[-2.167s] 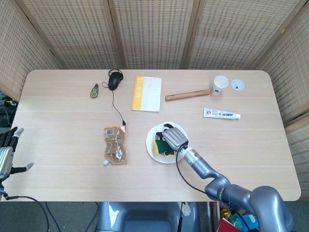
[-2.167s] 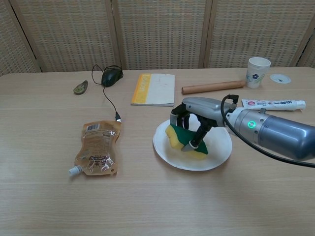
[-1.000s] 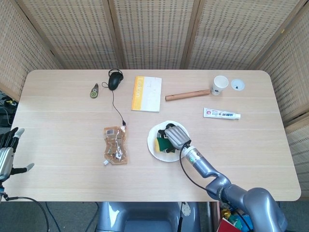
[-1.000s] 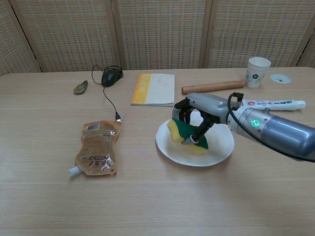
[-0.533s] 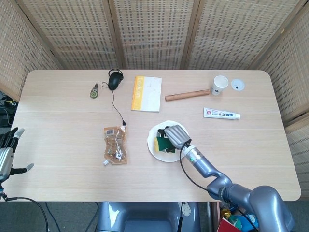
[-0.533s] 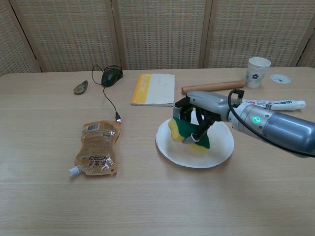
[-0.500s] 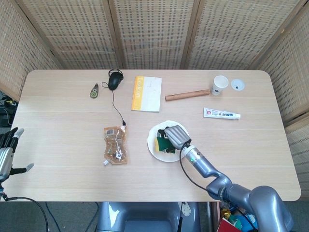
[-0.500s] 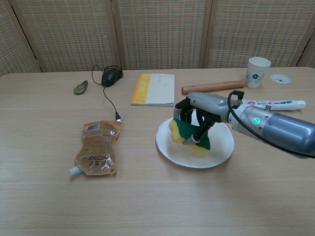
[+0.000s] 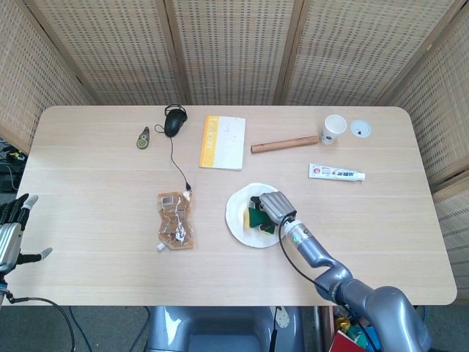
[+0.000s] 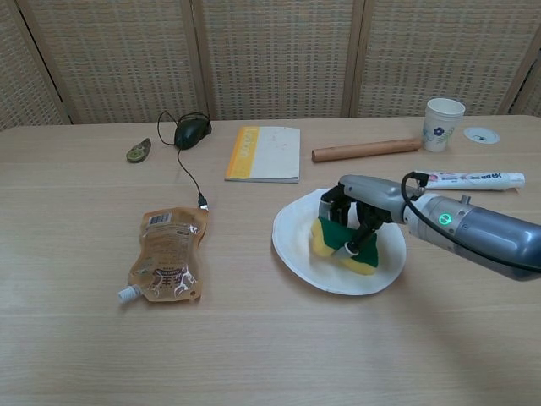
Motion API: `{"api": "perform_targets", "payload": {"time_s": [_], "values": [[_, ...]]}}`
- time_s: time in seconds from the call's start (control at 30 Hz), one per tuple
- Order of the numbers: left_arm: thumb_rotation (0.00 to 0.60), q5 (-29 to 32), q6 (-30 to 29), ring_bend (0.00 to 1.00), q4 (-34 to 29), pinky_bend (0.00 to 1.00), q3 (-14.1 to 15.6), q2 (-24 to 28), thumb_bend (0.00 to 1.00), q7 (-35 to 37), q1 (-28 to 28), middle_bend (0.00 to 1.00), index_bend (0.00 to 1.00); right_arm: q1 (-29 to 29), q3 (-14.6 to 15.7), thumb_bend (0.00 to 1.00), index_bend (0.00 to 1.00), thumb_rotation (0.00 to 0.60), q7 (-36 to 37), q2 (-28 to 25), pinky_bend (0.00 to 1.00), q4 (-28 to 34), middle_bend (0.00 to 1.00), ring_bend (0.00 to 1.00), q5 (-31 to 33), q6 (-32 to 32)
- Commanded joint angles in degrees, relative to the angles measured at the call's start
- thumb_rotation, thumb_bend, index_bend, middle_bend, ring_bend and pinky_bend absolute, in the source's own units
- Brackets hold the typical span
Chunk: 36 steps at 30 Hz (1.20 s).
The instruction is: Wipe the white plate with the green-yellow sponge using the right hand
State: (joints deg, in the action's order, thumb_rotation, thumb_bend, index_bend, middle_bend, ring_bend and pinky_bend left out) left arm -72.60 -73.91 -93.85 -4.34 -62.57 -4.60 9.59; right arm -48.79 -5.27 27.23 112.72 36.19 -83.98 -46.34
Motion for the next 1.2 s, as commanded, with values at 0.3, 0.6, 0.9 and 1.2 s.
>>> {"api": "perform_targets", "payload": {"time_s": [0.3, 0.6, 0.9, 1.2], "values": [[0.600, -0.6, -0.6, 0.00, -0.4, 0.00, 0.1, 0.2, 0.00, 0.1, -0.2, 0.00, 0.00, 0.5, 0.9, 0.21, 0.50, 0.600, 1.3, 0.1, 0.63, -0.9, 0.56, 0.44, -1.8, -2.6], [0.600, -1.2, -0.7, 0.00, -0.7, 0.00, 0.3, 0.6, 0.00, 0.7, -0.3, 0.00, 0.00, -0.9, -2.2, 0.21, 0.50, 0.600, -2.8, -5.1, 0.63, 8.4, 0.56, 0.44, -1.2, -6.1], [0.600, -0.8, -0.4, 0.00, -0.5, 0.00, 0.1, 0.6, 0.00, 0.9, -0.2, 0.00, 0.00, -0.8, -3.1, 0.21, 0.50, 0.600, -6.5, -3.5, 0.64, 7.0, 0.56, 0.45, 2.0, -2.3], [0.600, -0.1, 0.2, 0.00, -0.1, 0.00, 0.0, 0.4, 0.00, 0.7, 0.0, 0.00, 0.00, -1.3, -2.2, 0.21, 0.50, 0.600, -6.2, 0.0, 0.64, 1.7, 0.56, 0.45, 2.7, 1.7]]}}
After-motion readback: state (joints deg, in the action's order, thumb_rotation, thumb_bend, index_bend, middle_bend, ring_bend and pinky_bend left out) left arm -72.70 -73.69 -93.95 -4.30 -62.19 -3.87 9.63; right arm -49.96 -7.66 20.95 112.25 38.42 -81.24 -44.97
